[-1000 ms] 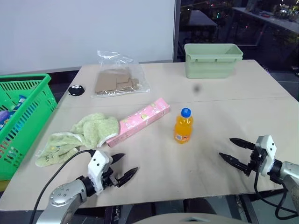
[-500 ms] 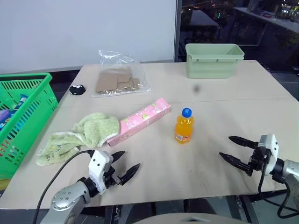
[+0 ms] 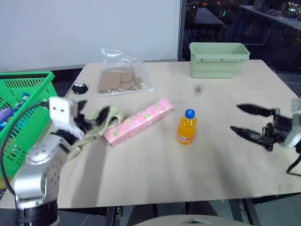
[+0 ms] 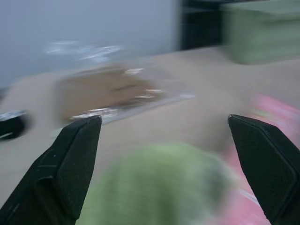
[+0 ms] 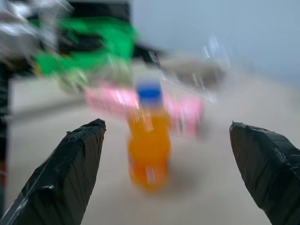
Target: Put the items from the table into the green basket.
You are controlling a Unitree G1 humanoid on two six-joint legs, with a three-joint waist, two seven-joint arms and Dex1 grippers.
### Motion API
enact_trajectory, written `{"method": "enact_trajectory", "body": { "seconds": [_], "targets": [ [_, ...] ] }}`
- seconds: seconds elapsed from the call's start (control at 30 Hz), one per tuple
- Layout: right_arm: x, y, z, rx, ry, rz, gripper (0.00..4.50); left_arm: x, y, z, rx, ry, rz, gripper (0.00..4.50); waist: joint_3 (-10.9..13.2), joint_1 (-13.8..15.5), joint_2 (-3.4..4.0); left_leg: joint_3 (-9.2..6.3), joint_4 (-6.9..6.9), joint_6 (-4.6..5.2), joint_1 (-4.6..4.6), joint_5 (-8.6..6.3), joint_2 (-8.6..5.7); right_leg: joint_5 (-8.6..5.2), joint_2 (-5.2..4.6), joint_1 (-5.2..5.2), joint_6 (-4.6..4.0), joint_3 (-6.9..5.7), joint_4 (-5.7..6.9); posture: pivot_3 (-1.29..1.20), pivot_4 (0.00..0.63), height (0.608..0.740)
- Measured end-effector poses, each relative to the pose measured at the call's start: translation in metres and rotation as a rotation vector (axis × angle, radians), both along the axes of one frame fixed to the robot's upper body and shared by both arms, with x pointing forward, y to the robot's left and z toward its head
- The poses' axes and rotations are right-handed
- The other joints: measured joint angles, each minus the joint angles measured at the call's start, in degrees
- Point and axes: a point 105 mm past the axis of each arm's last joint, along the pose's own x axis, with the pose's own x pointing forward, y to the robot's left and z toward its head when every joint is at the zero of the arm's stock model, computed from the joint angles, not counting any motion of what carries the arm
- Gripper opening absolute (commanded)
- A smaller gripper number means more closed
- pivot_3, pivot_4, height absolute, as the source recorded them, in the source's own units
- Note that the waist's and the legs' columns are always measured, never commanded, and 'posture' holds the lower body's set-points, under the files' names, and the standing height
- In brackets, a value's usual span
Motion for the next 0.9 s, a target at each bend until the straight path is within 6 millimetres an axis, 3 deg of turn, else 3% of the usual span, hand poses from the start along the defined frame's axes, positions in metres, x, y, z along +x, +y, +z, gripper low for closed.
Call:
{"method": "enact_trajectory", "body": {
  "seconds": [0.13,0.37,0.77,0.87,0.9],
  "targets": [
    [-0.009,0.009,0.018,0.019,0.013,0.088,4.5,-0.001,0.03,-0.018,-0.035,0.11,0.191,4.44,0.05,0.1,-0.29,-0.12,-0.02,0.01,-0.15,-0.01,0.0,0.15,0.01,-0.03,-0.1,-0.09,-0.04,-0.07,0.0,0.74],
    [-0.019,0.017,0.046,0.012,-0.018,0.169,4.5,-0.015,0.033,-0.051,-0.078,0.31,0.259,4.44,0.04,0.22,-0.33,-0.08,0.04,0.0,-0.12,-0.01,-0.03,0.04,-0.06,-0.02,-0.31,-0.1,-0.04,-0.06,0.0,0.74],
    [-0.023,0.021,0.048,-0.021,-0.012,0.201,4.5,-0.034,0.053,-0.097,-0.107,0.564,0.422,4.44,-0.04,0.38,-0.45,-0.1,0.05,-0.01,-0.13,-0.01,-0.04,0.06,-0.08,-0.03,-0.36,-0.14,-0.03,-0.07,0.0,0.74],
    [-0.023,0.021,0.047,-0.025,-0.008,0.205,4.5,-0.033,0.053,-0.099,-0.084,0.586,0.43,3.71,-0.08,0.37,-0.39,-0.07,0.05,-0.01,-0.11,-0.01,-0.06,0.06,-0.11,-0.03,-0.36,-0.13,-0.03,-0.08,0.0,0.74],
    [-0.023,0.02,0.046,-0.026,-0.003,0.203,4.5,-0.033,0.054,-0.1,-0.077,0.59,0.436,3.26,-0.1,0.35,-0.36,-0.06,0.05,-0.01,-0.1,-0.01,-0.06,0.06,-0.12,-0.02,-0.36,-0.12,-0.03,-0.08,0.0,0.74]
  ]
}}
